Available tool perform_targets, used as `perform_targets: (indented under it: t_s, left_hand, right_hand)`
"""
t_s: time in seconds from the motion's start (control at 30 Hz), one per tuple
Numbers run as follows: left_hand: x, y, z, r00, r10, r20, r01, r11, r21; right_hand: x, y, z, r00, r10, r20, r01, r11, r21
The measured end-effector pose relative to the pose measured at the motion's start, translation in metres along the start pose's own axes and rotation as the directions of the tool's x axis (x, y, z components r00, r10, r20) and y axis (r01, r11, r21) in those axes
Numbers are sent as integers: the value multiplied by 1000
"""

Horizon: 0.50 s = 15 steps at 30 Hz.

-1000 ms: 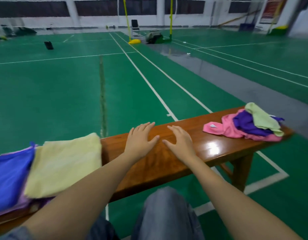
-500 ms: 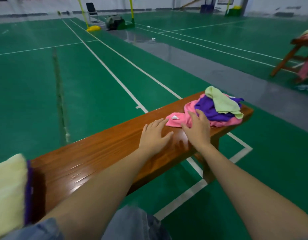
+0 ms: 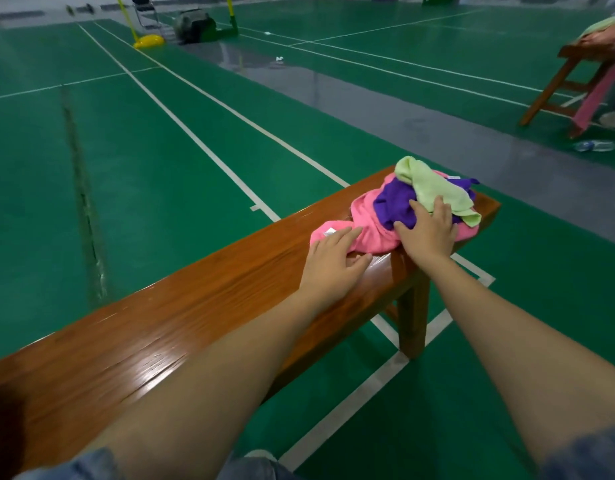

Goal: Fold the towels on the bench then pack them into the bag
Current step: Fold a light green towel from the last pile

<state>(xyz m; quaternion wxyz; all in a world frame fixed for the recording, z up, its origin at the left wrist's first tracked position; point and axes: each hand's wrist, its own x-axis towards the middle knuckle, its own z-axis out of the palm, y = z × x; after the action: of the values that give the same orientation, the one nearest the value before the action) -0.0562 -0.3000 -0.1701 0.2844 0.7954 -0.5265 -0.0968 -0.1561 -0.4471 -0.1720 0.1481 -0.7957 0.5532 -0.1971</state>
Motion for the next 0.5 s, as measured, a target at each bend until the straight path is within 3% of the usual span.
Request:
perform_targets:
  t_s: [0.27, 0.5]
  left_hand:
    - [-13, -19, -2, 996, -67, 54, 65, 997, 43]
    - [-26, -33, -11, 996, -82, 41, 78, 991, 105]
  right_hand:
    - [4, 7, 8, 994, -68, -83, 73, 996, 50]
    - [-21, -14, 8, 988, -153, -25, 154, 985, 75]
